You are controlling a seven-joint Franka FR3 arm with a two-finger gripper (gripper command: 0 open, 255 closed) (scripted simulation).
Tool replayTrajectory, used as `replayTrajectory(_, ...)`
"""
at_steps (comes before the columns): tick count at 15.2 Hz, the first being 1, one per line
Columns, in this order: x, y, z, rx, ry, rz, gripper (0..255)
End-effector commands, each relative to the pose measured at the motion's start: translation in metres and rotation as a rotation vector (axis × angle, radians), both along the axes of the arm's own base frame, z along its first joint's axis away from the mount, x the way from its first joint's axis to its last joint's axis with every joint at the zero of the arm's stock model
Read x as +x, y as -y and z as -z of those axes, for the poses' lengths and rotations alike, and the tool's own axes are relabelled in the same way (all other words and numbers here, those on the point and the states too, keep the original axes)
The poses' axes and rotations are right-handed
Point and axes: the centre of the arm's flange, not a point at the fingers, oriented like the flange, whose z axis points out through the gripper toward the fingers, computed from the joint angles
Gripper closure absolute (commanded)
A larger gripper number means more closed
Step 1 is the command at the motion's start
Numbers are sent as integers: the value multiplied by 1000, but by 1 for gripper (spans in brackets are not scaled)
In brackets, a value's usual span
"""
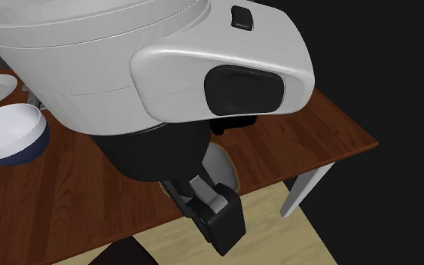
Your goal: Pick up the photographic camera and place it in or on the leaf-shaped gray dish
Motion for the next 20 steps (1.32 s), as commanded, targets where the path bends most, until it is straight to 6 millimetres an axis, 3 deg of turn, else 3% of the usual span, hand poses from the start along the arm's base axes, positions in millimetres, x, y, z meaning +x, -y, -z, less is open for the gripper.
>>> replayTrajectory(1,0,0,0,0,0,0,0)
replayTrajectory(20,202,-126,76,-17,38,179,0)
